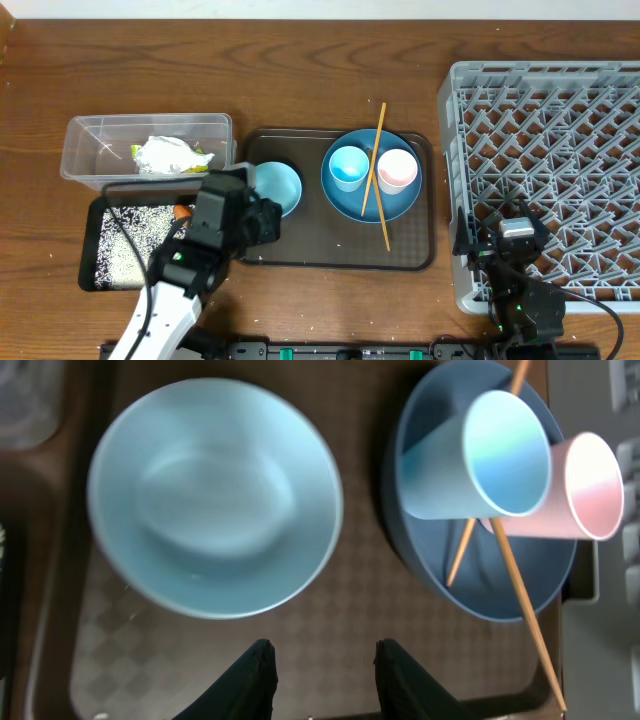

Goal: Sort waste into correct bins and load items into the dishwasher rack
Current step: 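Move the left gripper right over the light-blue bowl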

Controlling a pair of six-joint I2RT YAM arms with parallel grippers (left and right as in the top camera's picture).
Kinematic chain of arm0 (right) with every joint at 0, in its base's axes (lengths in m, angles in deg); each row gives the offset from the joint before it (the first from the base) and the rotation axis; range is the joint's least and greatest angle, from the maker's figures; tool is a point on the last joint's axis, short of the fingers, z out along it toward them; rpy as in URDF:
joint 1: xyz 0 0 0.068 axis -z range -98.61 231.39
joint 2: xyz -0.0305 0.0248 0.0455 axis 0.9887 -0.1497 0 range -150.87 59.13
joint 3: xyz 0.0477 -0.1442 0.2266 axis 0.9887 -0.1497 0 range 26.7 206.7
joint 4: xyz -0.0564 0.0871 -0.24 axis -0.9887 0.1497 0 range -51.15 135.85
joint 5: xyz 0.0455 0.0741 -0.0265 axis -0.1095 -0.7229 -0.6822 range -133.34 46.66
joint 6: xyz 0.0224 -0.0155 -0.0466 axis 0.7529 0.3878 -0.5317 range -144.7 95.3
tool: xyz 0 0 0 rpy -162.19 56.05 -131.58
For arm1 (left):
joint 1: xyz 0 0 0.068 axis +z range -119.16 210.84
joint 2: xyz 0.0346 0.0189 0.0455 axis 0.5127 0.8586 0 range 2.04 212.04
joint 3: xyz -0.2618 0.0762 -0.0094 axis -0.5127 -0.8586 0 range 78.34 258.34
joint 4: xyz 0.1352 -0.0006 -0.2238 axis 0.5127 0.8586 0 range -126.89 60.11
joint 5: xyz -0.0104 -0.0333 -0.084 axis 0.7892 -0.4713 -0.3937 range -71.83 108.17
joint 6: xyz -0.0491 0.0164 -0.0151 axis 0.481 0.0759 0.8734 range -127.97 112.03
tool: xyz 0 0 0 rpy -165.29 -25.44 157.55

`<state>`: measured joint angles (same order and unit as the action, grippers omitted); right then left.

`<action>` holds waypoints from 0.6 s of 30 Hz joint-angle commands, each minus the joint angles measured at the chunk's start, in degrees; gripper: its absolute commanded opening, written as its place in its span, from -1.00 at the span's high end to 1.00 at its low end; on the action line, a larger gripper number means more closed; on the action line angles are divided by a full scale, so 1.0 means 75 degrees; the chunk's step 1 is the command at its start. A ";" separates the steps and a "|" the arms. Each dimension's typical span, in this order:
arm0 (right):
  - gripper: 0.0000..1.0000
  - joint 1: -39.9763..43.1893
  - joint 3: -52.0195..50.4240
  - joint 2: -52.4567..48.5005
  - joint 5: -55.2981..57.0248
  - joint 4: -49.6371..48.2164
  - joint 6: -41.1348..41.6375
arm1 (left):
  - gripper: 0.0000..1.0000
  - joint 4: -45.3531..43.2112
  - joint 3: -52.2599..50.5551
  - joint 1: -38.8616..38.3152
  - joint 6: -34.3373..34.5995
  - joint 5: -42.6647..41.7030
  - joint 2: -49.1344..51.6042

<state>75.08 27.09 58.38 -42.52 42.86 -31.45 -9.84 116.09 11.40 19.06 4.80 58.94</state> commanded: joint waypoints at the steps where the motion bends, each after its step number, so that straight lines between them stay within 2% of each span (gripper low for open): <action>1: -0.99 0.0052 -0.0009 0.0000 -0.0029 0.0032 -0.0085 | 0.28 0.0125 0.0583 -0.0329 -0.0493 0.0414 0.0545; 7: -0.98 0.0052 -0.0009 0.0000 -0.0029 0.0032 -0.0085 | 0.23 0.0044 0.1035 -0.0720 -0.0918 0.1070 0.1661; 10: -0.99 0.0052 -0.0009 0.0000 -0.0029 0.0032 -0.0085 | -0.16 -0.0256 0.1035 -0.0720 -0.0921 0.1393 0.2002; 12: -0.98 0.0050 -0.0009 0.0000 -0.0029 0.0032 -0.0085 | -0.31 -0.0437 0.1035 -0.0720 -0.0918 0.1545 0.2136; 15: -0.99 0.0052 -0.0009 0.0000 -0.0029 0.0032 -0.0085 | -0.83 -0.0562 0.1035 -0.0720 -0.0915 0.1533 0.2180; 18: -0.99 0.0050 -0.0009 0.0000 -0.0029 0.0032 -0.0085 | -0.93 -0.0560 0.1035 -0.0720 -0.0912 0.1515 0.2180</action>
<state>75.08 27.09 58.38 -42.52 42.86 -31.45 -13.97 122.63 6.07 12.74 14.64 75.14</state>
